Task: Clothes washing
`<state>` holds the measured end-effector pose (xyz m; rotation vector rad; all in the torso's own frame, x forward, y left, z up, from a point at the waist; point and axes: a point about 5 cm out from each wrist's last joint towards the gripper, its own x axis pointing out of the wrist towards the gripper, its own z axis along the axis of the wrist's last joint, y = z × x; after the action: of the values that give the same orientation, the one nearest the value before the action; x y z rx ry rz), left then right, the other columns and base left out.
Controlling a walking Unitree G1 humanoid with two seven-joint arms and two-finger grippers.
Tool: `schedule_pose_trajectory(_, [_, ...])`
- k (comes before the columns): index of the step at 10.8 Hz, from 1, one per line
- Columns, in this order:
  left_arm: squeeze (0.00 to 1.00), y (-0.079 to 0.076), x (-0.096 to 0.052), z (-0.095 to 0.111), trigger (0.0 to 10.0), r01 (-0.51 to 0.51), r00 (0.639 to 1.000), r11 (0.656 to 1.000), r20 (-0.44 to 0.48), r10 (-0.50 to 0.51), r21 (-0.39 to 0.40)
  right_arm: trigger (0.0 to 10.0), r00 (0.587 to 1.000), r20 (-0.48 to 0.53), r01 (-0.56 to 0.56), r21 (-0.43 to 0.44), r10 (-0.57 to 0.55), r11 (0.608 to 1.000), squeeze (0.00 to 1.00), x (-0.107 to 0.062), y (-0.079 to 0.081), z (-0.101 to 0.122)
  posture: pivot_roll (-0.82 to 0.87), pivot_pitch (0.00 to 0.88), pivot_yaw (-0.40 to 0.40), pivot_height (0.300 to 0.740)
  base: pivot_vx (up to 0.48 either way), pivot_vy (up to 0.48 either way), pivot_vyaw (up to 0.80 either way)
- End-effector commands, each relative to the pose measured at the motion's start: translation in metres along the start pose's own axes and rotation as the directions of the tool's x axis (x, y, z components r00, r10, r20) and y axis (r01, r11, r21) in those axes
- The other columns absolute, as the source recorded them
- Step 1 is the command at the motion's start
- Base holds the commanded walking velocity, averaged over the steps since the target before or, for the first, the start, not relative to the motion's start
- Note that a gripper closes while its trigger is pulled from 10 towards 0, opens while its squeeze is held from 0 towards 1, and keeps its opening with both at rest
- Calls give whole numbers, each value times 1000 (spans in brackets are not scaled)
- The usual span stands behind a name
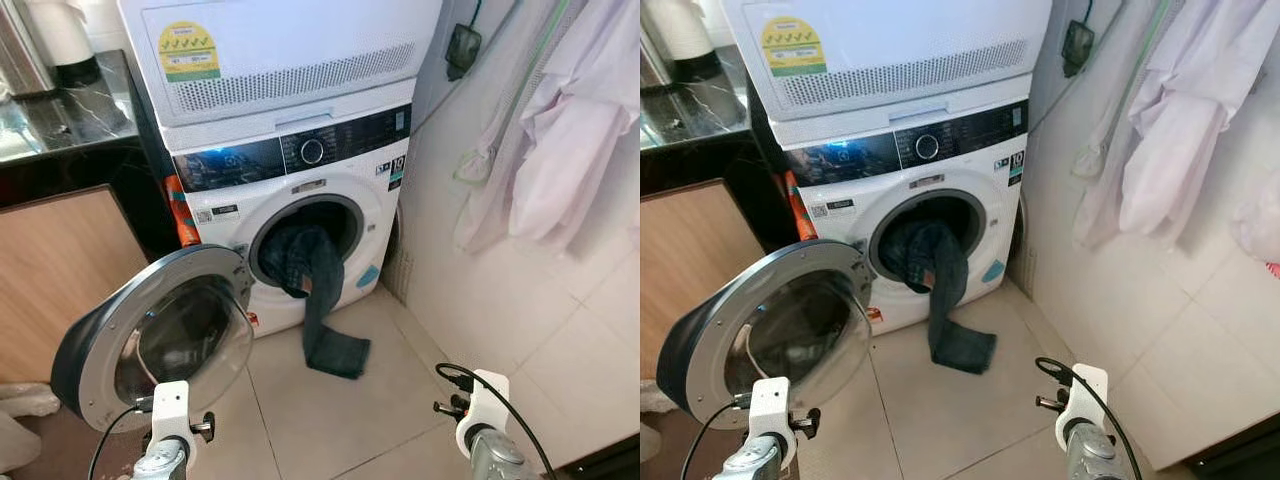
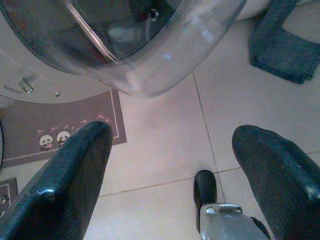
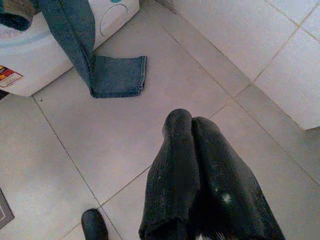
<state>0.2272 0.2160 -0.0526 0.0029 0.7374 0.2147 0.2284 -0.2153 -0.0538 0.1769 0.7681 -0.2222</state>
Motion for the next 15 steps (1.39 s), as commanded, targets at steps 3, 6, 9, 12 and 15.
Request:
schedule_pose_trajectory(3, [0, 1, 0, -3, 10000, 3, 1000, 1000, -21, -3, 4, 10000, 999, -28, 15, 12, -14, 1000, 0, 0, 0, -4, 23, 0, -1, 740, 0, 0, 0])
schedule_pose_trajectory(6, [0, -3, -1, -6, 10000, 11, 999, 1000, -31, -11, 6, 10000, 999, -34, 21, -2, -21, 1000, 0, 0, 0, -3, 20, 0, -12, 740, 0, 0, 0])
schedule_pose_trajectory(9, [0, -3, -1, -7, 10000, 11, 999, 1000, -35, -11, 5, 10000, 1000, -15, 11, 9, -11, 1000, 0, 2, 5, 3, 19, 0, -15, 740, 0, 0, 0])
schedule_pose_trajectory(12, [0, -3, -1, -5, 10000, 9, 999, 1000, -31, -9, 3, 10000, 1000, -17, 7, 16, -7, 1000, 0, 2, 6, 3, 25, 0, -19, 740, 0, 0, 0])
schedule_pose_trajectory(15, [0, -6, -1, -5, 10000, 13, 999, 1000, -30, -13, 2, 10000, 1000, -16, 11, 23, -11, 1000, 0, 2, 5, 5, 26, 0, -22, 740, 0, 0, 0])
